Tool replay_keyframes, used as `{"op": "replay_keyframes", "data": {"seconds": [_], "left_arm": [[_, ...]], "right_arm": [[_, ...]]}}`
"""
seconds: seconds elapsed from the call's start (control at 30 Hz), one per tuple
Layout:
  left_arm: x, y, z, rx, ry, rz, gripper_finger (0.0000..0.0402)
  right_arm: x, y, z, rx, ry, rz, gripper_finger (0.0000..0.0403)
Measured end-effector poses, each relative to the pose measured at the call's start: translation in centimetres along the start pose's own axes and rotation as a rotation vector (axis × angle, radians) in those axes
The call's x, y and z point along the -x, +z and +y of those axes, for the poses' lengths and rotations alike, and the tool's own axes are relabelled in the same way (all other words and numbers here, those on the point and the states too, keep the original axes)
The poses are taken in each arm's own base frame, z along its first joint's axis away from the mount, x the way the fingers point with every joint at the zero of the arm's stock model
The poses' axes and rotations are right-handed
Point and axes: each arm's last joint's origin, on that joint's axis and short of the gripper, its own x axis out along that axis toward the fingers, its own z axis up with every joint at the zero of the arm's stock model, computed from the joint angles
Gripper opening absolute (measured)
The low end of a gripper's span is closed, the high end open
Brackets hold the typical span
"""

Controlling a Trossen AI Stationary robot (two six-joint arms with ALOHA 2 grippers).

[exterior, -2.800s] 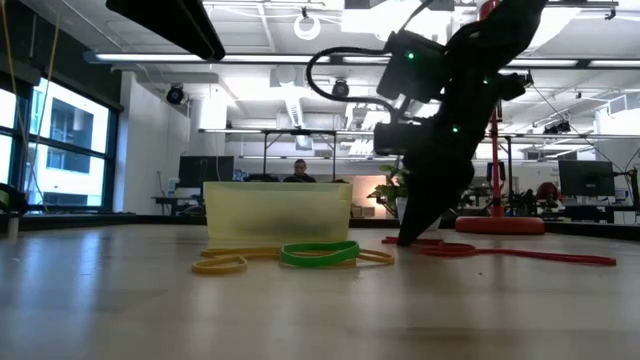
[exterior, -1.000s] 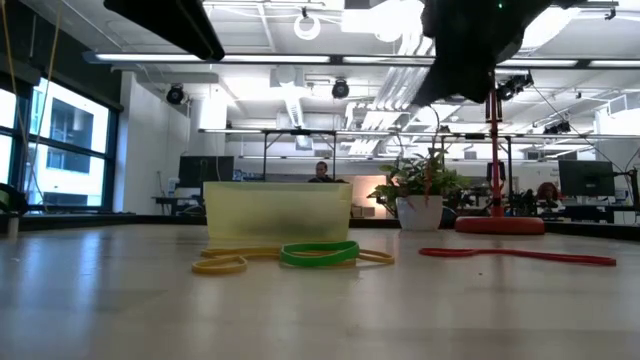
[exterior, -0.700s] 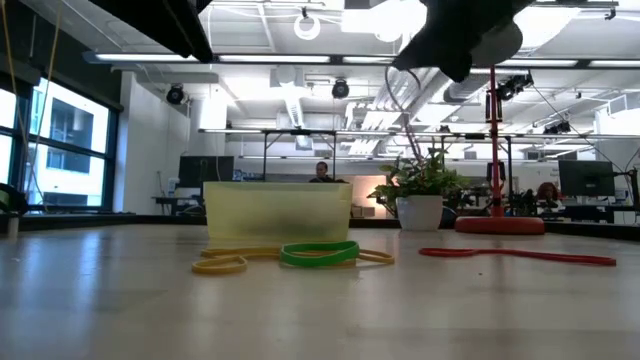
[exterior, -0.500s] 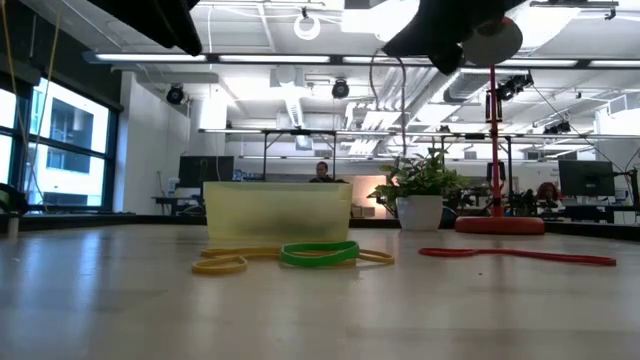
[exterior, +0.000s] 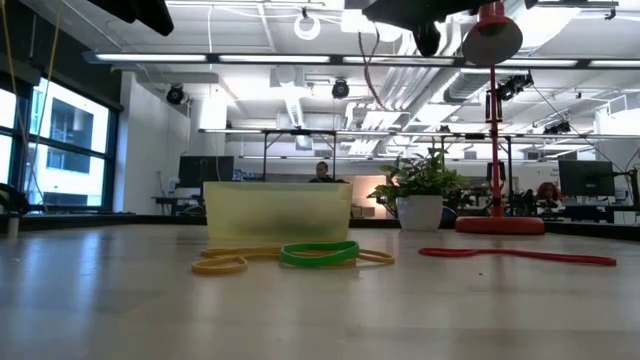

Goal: Pick and place rubber bands into bin
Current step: Put the red rubber band into the yellow bin

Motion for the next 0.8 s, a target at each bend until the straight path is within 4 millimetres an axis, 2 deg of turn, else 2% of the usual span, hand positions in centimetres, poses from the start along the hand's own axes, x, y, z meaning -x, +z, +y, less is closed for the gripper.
{"op": "replay_keyframes", "data": {"seconds": [0.17,0.27,0.63,0.8], "left_arm": [[0.1,0.0,-0.1,0.006,0.013,-0.006,0.0156],[0.1,0.0,-0.1,0.007,0.018,-0.009,0.0156],[0.1,0.0,-0.1,0.009,0.021,-0.011,0.0156],[0.1,0.0,-0.1,0.008,0.021,-0.01,0.0156]], "right_arm": [[-0.3,0.3,-0.3,-0.006,0.0,-0.036,0.0],[-1.2,-0.2,-0.3,-0.011,0.022,-0.037,0.0],[-6.3,-3.7,-1.0,-0.07,0.024,-0.006,0.0],[-8.8,-4.5,-1.7,-0.088,0.036,0.042,0.0]]}}
